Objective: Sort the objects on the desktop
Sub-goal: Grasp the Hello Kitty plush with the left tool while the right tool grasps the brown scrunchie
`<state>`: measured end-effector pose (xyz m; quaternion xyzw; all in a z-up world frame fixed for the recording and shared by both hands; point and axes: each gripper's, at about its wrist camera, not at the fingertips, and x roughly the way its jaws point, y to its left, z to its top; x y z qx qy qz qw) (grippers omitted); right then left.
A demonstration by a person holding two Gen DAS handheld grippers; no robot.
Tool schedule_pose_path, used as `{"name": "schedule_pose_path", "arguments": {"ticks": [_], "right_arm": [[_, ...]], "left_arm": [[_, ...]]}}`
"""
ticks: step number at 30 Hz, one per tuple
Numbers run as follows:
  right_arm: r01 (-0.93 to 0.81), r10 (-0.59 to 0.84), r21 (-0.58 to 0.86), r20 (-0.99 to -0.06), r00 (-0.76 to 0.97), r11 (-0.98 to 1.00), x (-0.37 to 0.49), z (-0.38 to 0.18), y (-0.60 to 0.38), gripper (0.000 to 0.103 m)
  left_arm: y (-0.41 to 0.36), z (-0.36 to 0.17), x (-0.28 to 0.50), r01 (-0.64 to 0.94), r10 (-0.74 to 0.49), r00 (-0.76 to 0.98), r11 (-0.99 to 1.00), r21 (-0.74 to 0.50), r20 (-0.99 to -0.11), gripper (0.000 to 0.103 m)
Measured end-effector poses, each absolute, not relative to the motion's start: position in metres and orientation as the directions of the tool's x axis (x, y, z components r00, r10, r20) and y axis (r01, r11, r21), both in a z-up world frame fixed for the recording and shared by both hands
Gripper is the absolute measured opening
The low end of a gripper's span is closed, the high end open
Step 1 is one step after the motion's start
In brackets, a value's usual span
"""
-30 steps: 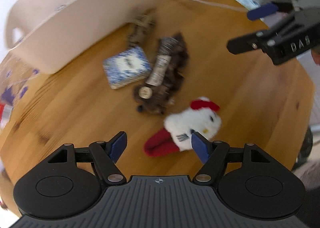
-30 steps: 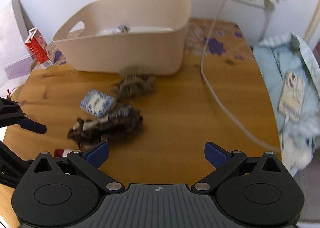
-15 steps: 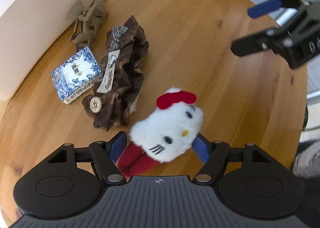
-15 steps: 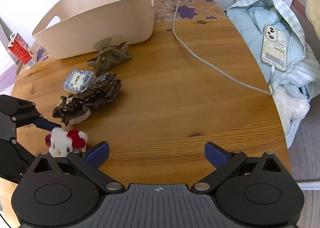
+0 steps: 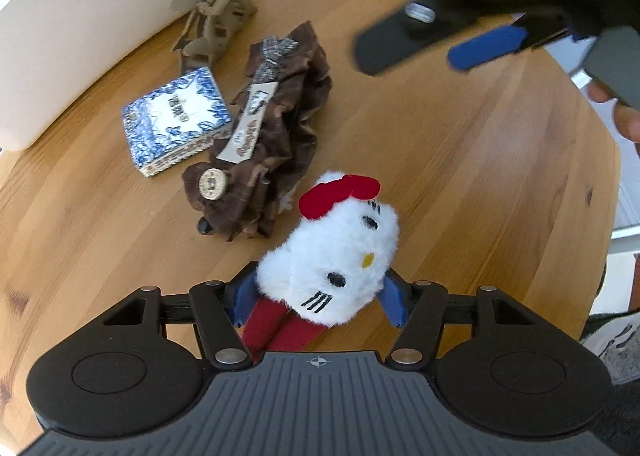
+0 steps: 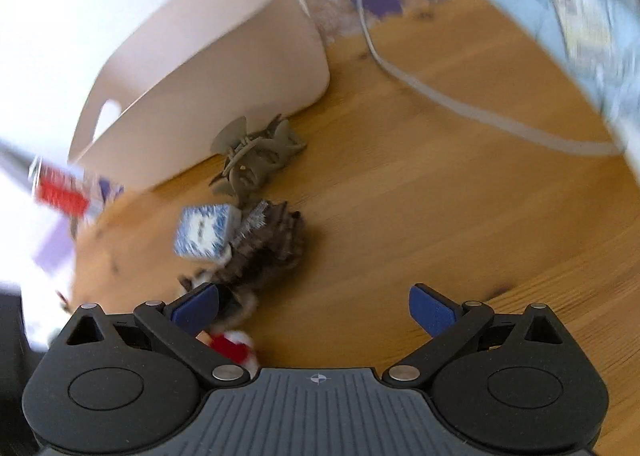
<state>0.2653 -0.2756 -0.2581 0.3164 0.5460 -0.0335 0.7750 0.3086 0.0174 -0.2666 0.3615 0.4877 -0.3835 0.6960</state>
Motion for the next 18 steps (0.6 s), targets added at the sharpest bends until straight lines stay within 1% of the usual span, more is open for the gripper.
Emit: {"name": "schedule_pose_path", "arguments": {"ticks": [2, 4, 6, 9, 12, 16, 17, 18], "right_arm": [[0.486, 0.308, 0.463, -0.878, 0.367, 0.741, 0.278, -0.267, -0.275, 0.103], [0.532, 0.326, 0.477, -0.876, 0.356, 0.699, 0.287, -0.273, -0.272, 0.103], [0.532, 0.332, 0.483, -0.873, 0.357, 0.696, 0.295, -0.276, -0.264, 0.103], [0.528, 0.281, 0.4, -0.914, 0.294, 0.749, 0.309, -0.279, -0.246, 0.103], [0.531, 0.271, 0.371, -0.927, 0.258, 0.762, 0.317, -0.286, -0.234, 0.103], [0.522, 0.21, 0.304, -0.95, 0.233, 0.796, 0.321, -0.288, -0.22, 0.103], [0.517, 0.203, 0.295, -0.952, 0.228, 0.803, 0.322, -0.288, -0.218, 0.101], [0.517, 0.196, 0.287, -0.955, 0.225, 0.806, 0.321, -0.288, -0.216, 0.096]], "left_arm": [[0.02, -0.265, 0.311, 0.882, -0.186, 0.232, 0.454, 0.126, -0.955, 0.063], [0.021, -0.264, 0.313, 0.88, -0.19, 0.23, 0.459, 0.121, -0.954, 0.063], [0.023, -0.263, 0.315, 0.882, -0.194, 0.223, 0.458, 0.113, -0.955, 0.063], [0.025, -0.262, 0.316, 0.883, -0.197, 0.218, 0.458, 0.107, -0.956, 0.063], [0.027, -0.261, 0.318, 0.884, -0.199, 0.211, 0.456, 0.1, -0.957, 0.063], [0.028, -0.26, 0.318, 0.892, -0.203, 0.219, 0.437, 0.112, -0.954, 0.063], [0.028, -0.26, 0.318, 0.895, -0.202, 0.225, 0.43, 0.12, -0.953, 0.063], [0.028, -0.26, 0.317, 0.896, -0.201, 0.23, 0.425, 0.126, -0.952, 0.063]]}}
